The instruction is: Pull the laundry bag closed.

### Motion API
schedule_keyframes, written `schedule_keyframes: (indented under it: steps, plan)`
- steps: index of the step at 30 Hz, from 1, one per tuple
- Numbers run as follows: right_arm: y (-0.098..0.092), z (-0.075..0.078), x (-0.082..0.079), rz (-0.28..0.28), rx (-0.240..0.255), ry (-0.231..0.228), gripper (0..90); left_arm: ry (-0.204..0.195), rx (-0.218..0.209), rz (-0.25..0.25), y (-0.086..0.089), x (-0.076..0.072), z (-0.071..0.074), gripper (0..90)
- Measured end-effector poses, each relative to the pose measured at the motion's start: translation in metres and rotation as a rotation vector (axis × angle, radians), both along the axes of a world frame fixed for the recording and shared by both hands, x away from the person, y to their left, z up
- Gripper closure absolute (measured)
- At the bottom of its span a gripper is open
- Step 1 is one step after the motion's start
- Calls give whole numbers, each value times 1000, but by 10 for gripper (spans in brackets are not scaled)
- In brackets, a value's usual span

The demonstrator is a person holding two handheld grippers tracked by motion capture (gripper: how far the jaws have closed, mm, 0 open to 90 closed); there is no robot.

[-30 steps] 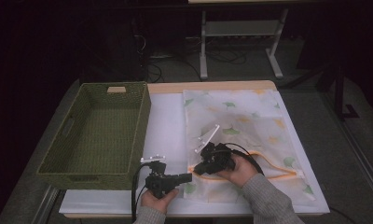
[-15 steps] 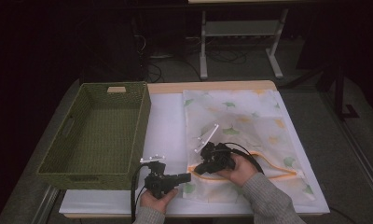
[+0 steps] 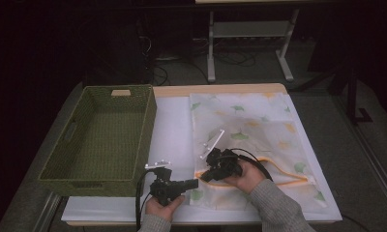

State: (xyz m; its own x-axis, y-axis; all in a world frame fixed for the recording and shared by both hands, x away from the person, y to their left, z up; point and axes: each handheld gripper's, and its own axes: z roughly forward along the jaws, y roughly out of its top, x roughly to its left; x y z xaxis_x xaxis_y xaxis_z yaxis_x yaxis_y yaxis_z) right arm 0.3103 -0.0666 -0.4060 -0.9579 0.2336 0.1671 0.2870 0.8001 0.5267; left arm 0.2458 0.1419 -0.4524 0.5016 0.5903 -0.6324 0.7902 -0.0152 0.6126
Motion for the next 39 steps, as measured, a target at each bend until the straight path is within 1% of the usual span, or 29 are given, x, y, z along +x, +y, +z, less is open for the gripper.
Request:
schedule_keyframes:
  steps: [3, 5, 6, 8, 9, 11, 12, 14, 15, 16, 17, 18, 19, 20, 22, 23, 25, 28, 29, 30, 32, 33, 35, 37, 38, 39]
  plan:
    - [-1, 1, 0, 4, -8, 6, 897, -1, 6, 2, 0, 0, 0, 887]
    - [-1, 3, -1, 8, -22, 2, 897, -13, 16, 7, 1, 0, 1, 889]
    - [-2, 4, -2, 8, -26, -1, 898, -15, 12, 10, 2, 0, 2, 890]
    - [-3, 5, -1, 7, -27, -2, 898, -21, 21, 17, 3, -1, 3, 891]
    - [-5, 6, -1, 2, -32, 2, 899, -22, 17, 25, 4, -1, 4, 891]
    - [-6, 5, -1, -3, -73, -13, 900, -31, 7, 46, 9, -1, 5, 891]
    - [-7, 4, -2, -15, -93, -25, 900, -20, -3, 43, 11, 0, 5, 892]
    - [-13, 2, -1, -10, -74, -4, 900, -20, 1, 35, 11, -1, 4, 891]
    - [-13, 2, -1, -12, -64, -3, 898, -20, -3, 31, 10, -1, 3, 891]
    - [-13, 2, -2, -14, -60, -13, 897, -18, 0, 25, 8, -1, 2, 890]
    - [-12, 3, -2, 0, -22, 8, 893, -20, -2, 26, 7, -1, 2, 890]
    - [-11, 3, -3, 19, 8, 13, 856, -19, -6, 25, 7, -1, 2, 890]
    - [-10, 4, -4, 13, 11, 2, 814, -19, -4, 23, 6, -1, 2, 890]
    - [-8, 5, -5, 8, 15, -12, 807, -18, -3, 22, 6, -1, 2, 890]
    - [-7, 8, -8, 23, 43, -56, 776, -22, -5, 14, 5, -1, 2, 889]
    - [-6, 10, -10, 18, 51, -92, 783, -25, -3, 11, 5, -1, 2, 888]
    - [-5, 12, -9, -1, 42, -102, 823, -31, -2, -5, 2, -1, 2, 886]
    - [-4, 12, -7, -20, 37, -110, 880, -39, -25, -56, -4, 0, 2, 876]
    - [-4, 12, -6, -28, 34, -111, 885, -45, -24, -65, -7, -1, 2, 871]
    - [-4, 11, -4, -33, 32, -104, 888, -57, -22, -89, -10, -1, 3, 864]
    - [-4, 9, -2, -50, 14, -97, 889, -60, -28, -113, -12, -2, 3, 826]
    - [-5, 7, -1, -57, 3, -83, 888, -60, -24, -111, -12, -2, 2, 820]
    - [-5, 6, 0, -52, -3, -79, 885, -61, -9, -100, -11, -3, 2, 866]
    - [-7, 5, 0, -51, 2, -76, 866, -62, -5, -83, -9, -2, 2, 881]
    - [-8, 5, 0, -55, 4, -71, 860, -63, -14, -67, -7, -1, 2, 883]
    - [-11, 5, 0, -56, 15, -65, 843, -67, -13, -53, -6, -1, 3, 884]
